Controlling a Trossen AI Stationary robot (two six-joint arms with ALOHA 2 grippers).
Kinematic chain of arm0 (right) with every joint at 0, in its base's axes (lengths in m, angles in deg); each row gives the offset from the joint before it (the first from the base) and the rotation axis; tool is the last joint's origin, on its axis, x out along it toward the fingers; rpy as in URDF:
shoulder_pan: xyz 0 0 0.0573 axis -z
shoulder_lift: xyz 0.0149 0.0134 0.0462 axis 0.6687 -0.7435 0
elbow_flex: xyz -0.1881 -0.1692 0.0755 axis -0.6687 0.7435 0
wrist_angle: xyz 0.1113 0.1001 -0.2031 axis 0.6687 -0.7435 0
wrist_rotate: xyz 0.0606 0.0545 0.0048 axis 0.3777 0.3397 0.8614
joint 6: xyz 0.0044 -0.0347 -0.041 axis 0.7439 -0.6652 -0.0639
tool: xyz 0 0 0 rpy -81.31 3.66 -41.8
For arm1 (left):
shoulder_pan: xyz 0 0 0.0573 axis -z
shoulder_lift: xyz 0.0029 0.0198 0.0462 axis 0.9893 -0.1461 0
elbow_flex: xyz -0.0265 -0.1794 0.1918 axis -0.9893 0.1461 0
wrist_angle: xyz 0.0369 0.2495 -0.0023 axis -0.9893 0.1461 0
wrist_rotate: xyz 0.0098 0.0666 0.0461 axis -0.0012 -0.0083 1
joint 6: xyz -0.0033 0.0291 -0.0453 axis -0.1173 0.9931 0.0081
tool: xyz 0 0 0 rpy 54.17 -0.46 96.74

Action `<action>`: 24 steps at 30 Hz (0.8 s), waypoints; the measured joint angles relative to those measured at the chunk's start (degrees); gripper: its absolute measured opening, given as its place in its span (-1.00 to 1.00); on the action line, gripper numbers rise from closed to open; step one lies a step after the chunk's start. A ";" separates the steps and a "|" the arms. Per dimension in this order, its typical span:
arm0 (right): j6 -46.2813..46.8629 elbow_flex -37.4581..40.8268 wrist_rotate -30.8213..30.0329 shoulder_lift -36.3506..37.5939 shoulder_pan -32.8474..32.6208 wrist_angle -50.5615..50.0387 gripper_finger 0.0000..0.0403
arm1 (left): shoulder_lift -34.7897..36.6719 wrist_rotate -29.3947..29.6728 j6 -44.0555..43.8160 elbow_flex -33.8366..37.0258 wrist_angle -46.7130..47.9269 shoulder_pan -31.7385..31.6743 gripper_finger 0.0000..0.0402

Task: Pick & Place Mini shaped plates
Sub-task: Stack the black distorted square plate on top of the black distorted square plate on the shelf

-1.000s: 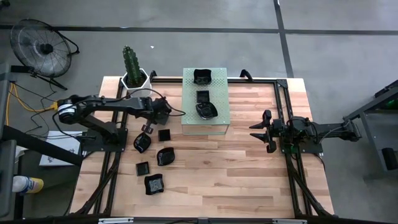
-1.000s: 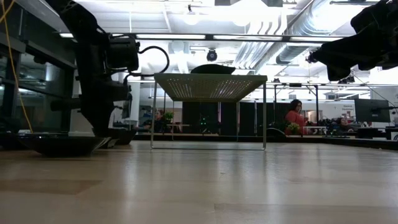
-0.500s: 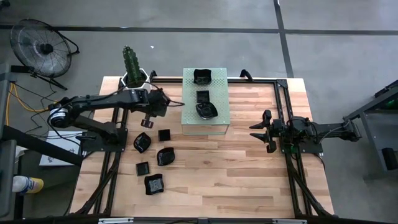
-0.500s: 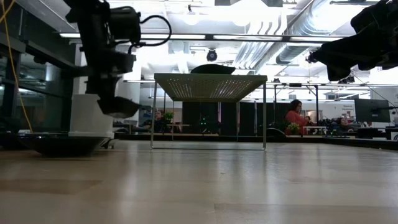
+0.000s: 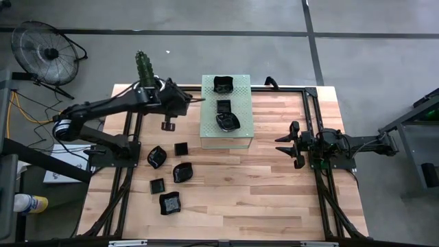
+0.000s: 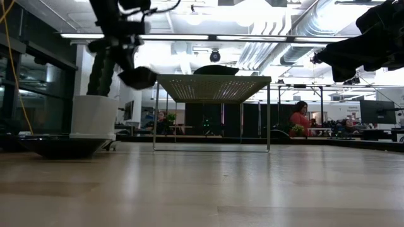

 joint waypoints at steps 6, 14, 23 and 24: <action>0.00 0.00 0.00 0.00 0.00 0.00 -0.30 | -1.16 1.26 2.16 -6.06 0.23 -0.02 -1.00; 0.00 -0.01 0.00 0.00 0.01 -0.01 -0.30 | -6.42 1.51 9.13 -14.41 0.49 -0.04 -1.00; 0.00 0.00 0.00 0.02 0.00 0.00 -0.30 | -12.53 -3.79 26.46 -20.72 0.55 -4.19 -1.00; 0.00 0.00 0.00 0.00 -0.01 -0.01 -0.30 | -13.07 -4.77 28.72 -21.17 0.59 -4.72 -1.00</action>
